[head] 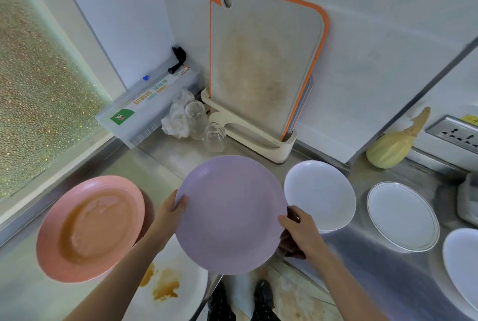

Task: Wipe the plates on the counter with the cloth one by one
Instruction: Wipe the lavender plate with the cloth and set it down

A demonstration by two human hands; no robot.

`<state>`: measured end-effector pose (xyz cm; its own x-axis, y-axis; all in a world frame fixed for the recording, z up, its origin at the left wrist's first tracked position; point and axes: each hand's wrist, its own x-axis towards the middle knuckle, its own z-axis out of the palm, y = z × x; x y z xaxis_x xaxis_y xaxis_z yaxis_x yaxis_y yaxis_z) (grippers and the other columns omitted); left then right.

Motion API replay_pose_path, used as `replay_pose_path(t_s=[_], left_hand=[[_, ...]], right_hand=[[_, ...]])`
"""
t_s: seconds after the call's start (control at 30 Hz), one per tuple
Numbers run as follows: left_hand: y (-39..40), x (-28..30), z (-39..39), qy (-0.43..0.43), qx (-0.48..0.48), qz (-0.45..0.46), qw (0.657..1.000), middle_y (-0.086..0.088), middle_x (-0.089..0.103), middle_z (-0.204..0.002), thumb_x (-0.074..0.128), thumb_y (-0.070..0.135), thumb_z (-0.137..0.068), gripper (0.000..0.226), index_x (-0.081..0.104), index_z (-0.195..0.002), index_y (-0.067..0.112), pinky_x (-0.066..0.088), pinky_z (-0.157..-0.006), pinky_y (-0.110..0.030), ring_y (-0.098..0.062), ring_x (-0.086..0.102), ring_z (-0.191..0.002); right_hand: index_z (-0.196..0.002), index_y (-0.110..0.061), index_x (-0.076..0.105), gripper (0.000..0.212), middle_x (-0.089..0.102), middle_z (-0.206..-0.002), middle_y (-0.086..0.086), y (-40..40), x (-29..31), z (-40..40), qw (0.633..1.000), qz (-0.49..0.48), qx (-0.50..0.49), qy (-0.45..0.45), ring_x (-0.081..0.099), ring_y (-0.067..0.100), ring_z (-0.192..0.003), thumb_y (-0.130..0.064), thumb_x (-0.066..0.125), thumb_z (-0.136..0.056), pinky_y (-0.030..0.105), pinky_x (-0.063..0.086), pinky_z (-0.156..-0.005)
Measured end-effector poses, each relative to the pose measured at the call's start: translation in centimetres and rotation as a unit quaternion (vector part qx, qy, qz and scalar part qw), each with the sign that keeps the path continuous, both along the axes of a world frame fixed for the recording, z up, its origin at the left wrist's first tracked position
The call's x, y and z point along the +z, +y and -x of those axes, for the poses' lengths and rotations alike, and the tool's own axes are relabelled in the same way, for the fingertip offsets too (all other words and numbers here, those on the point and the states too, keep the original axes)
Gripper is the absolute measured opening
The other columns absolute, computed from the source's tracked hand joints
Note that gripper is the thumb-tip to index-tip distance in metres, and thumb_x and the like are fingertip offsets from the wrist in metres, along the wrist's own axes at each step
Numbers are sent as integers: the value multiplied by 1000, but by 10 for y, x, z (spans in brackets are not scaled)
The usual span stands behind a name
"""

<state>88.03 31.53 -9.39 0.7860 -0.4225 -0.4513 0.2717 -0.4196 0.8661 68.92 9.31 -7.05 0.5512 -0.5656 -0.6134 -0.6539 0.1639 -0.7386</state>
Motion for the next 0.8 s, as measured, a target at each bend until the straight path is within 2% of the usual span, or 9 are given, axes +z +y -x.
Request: replay_pose_path(t_s=[0.07, 0.13, 0.2, 0.27, 0.33, 0.4, 0.47, 0.6, 0.8], left_hand=[[-5, -9, -1, -57, 4, -85, 995, -5, 65, -96, 42, 25, -99, 22, 58, -107, 13, 46, -78, -36, -27, 61, -90], [-10, -15, -2, -85, 10, -160, 983, -8, 66, -85, 48, 30, -95, 23, 55, -109, 14, 51, -76, -39, -31, 64, -82], [-15, -17, -2, -60, 10, -174, 983, -9, 68, -80, 57, 31, -89, 38, 47, -123, 16, 55, -77, -48, -33, 67, -78], [-21, -20, -4, -60, -3, -189, 980, -8, 68, -83, 60, 27, -88, 45, 44, -127, 13, 55, -77, -43, -32, 66, -77], [-27, -21, -5, -86, -17, -212, 973, -6, 65, -81, 58, 23, -88, 38, 48, -123, 12, 48, -68, -31, -26, 62, -71], [-34, -24, -9, -101, -24, -216, 971, -5, 63, -78, 57, 19, -87, 30, 52, -117, 13, 44, -59, -28, -19, 60, -63], [-41, -28, -15, -106, -27, -214, 971, -9, 67, -84, 54, 17, -88, 27, 53, -115, 15, 50, -65, -32, -24, 63, -70], [-52, -37, -32, -121, -43, -213, 969, -10, 68, -100, 52, 18, -89, 30, 54, -120, 18, 48, -73, -34, -31, 63, -85], [-57, -56, -43, -110, -44, -202, 972, -11, 70, -92, 53, 22, -89, 27, 55, -117, 24, 56, -76, -44, -33, 67, -80]], right_hand=[[-80, -3, 53, 6, 54, -58, 13, 12, -11, 3, 998, -52, -48, -1, 48, 20, -42, -7, 54, -85, 29, 44, -48], [-78, -3, 50, 8, 49, -57, 13, 20, -20, 5, 991, -81, -105, 0, 44, 22, -42, -4, 52, -86, 26, 43, -43], [-81, 2, 49, 7, 49, -59, 14, 26, -24, 3, 985, -88, -148, -2, 45, 24, -48, -2, 51, -86, 29, 46, -44], [-79, 1, 50, 7, 51, -59, 15, 31, -30, -2, 980, -83, -183, 0, 46, 25, -50, -5, 51, -84, 32, 49, -49], [-79, -4, 54, 11, 58, -62, 13, 34, -39, -9, 977, -61, -202, 13, 53, 26, -54, -15, 53, -77, 38, 52, -55], [-77, -7, 56, 14, 62, -66, 13, 36, -45, -18, 972, -62, -225, 15, 57, 28, -59, -20, 53, -74, 49, 56, -64], [-73, -7, 51, 9, 58, -61, 12, 38, -46, -28, 964, -86, -253, 11, 57, 28, -52, -13, 52, -78, 52, 57, -62], [-77, -5, 51, 6, 59, -60, 13, 40, -49, -40, 952, -104, -288, 9, 59, 28, -47, -7, 51, -83, 41, 58, -52], [-89, -1, 59, 16, 66, -65, 12, 34, -51, -46, 954, -98, -283, 14, 63, 24, -44, -16, 55, -89, 28, 52, -45]])
